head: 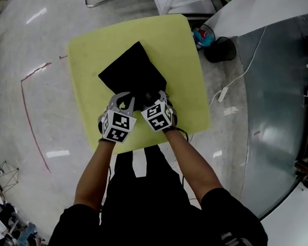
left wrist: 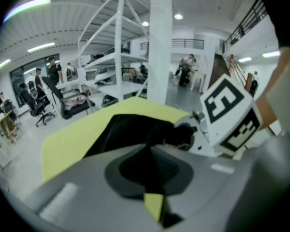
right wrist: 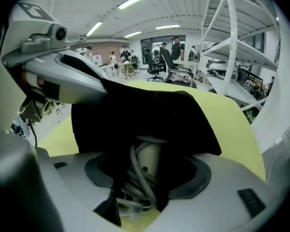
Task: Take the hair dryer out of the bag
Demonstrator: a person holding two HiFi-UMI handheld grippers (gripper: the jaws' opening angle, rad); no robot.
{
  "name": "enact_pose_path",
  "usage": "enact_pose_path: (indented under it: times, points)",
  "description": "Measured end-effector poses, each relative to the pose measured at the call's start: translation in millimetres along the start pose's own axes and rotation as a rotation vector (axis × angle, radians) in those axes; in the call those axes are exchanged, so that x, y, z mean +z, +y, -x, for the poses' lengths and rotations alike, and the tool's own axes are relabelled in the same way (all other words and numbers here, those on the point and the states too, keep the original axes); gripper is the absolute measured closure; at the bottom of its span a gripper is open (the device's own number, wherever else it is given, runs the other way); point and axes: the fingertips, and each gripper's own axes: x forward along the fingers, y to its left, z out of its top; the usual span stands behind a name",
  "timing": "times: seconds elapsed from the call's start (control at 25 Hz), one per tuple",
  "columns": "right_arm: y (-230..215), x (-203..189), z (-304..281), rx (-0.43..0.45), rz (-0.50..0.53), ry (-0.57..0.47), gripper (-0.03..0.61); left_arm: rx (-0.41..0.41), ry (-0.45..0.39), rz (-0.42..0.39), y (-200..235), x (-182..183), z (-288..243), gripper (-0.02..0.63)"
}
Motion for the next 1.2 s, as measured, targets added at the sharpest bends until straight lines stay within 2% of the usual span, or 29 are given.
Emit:
enact_pose_path:
  times: [0.16, 0.28, 0.44, 0.52, 0.88, 1.2]
  points:
    - [-3.1, -6.3, -17.0, 0.006, -0.017, 0.085, 0.341, -0.002, 0.003, 0.009, 3.2, -2.9, -2.7, 0.598]
    - [-5.1, -6.7, -21.0, 0.0, -0.019, 0.102, 0.331, -0.006, -0.001, 0.019, 3.1, -3.3, -2.5, 0.598]
    - [-5.9, -4.4, -22.0, -0.004, -0.025, 0.077, 0.33, -0.007, -0.007, 0.037, 5.1, -4.8, -1.4, 0.598]
    - [-7.0, -3.0, -22.5, -0.008, -0.043, 0.063, 0.362, -0.004, -0.004, 0.039, 6.0, -5.5, -0.5, 0.598]
    - [-7.9, -0.1, -5.5, 0.016, -0.058, 0.011, 0.382, 0.01, -0.017, -0.016, 2.4, -1.6, 7.1, 0.598]
    - [5.9, -17.1, 28.9, 0.044, -0.066, -0.005, 0.382, 0.041, -0.031, -0.061, 0.0, 3.9, 16.2, 0.598]
